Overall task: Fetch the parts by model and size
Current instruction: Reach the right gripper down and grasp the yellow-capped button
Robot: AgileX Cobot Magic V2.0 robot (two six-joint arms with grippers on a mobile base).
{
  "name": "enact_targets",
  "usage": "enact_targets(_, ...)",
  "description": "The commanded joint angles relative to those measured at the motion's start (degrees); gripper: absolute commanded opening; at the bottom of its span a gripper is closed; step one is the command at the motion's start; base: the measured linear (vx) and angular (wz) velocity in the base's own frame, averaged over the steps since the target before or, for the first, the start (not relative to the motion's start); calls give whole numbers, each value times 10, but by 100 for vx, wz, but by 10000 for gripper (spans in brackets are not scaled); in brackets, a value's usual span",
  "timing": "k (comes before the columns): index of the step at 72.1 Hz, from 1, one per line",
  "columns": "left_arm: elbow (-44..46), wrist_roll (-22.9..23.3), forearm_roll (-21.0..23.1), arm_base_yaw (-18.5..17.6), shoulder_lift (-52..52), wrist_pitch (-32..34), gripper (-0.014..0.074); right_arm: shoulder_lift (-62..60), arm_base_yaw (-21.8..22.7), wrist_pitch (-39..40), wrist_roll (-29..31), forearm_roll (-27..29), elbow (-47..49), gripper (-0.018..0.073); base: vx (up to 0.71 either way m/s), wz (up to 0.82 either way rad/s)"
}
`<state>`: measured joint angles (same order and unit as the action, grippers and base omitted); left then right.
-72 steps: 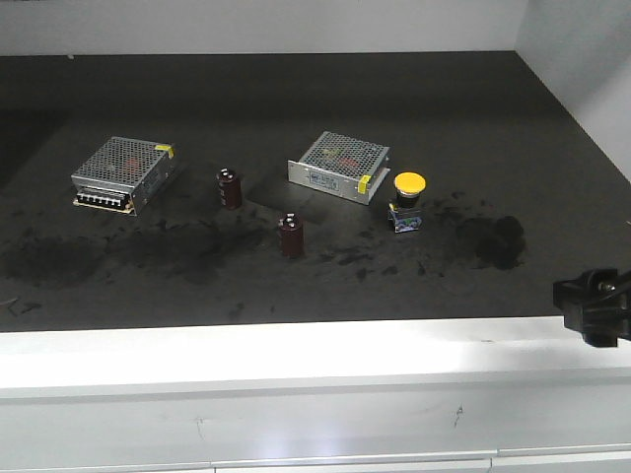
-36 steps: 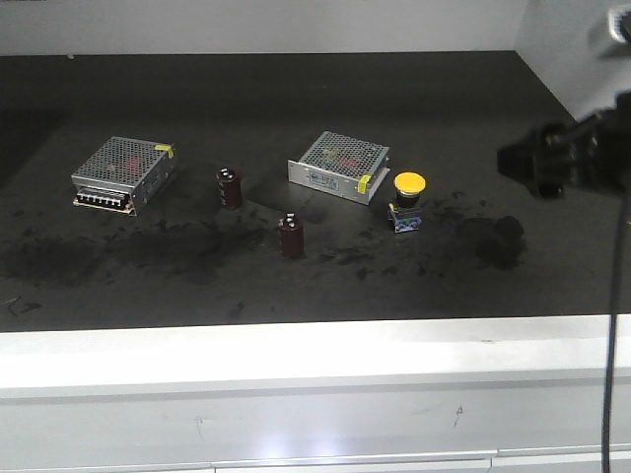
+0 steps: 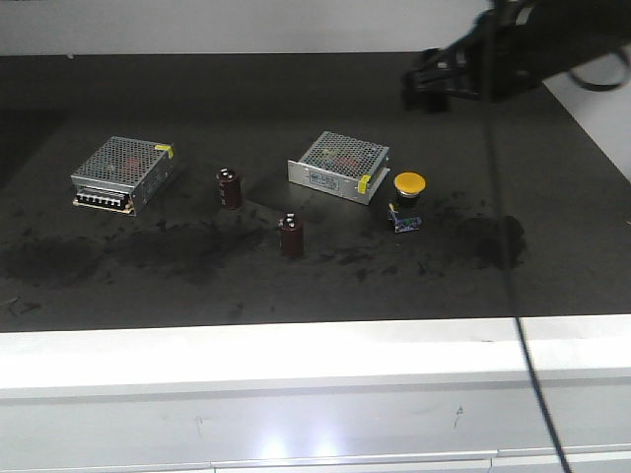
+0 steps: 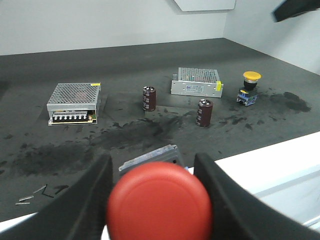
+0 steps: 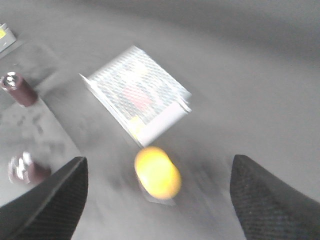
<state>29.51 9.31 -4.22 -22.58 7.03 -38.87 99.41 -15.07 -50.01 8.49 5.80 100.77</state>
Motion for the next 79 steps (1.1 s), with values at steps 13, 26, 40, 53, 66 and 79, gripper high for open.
enact_targets(13,13,0,2,-2,6,43,-8,88,-8,-76,-88,-51,133,552,0,0)
enact_targets(26,13,0,2,-2,6,43,-8,135,-8,-96,-89,-50,147,552,0,0)
enact_targets(40,13,0,2,-2,5,43,-8,155,-8,-101,-97,-50,147,552,0,0)
enact_targets(53,13,0,2,-2,5,43,-8,168,-8,-107,-106,-55,147,529,0,0)
enact_targets(66,13,0,2,-2,5,43,-8,183,-8,-130,-106,-50,146,477,0,0)
enact_targets(79,13,0,2,-2,5,43,-8,191,-8,-146,-106,-58,146,409,0,0)
